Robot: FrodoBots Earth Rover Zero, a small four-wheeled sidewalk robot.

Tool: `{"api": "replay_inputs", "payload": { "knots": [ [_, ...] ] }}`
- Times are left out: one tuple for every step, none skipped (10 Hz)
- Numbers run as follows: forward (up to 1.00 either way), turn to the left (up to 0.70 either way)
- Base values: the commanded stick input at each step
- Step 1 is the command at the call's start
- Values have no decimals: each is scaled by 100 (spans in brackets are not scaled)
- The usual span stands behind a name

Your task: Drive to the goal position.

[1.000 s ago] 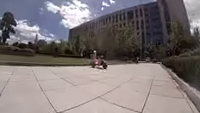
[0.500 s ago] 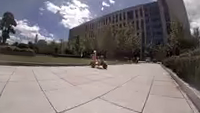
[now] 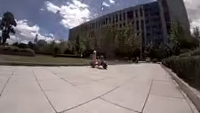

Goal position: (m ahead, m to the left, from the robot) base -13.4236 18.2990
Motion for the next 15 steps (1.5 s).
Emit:
{"api": "replay_inputs", "payload": {
  "knots": [
    [7,0],
    [7,0],
    [7,0],
    [7,0],
    [7,0],
    [7,0],
    [7,0],
    [7,0],
    [7,0],
    [7,0],
    [7,0],
    [7,0],
    [7,0],
    [8,0],
    [7,0]
  ]
}}
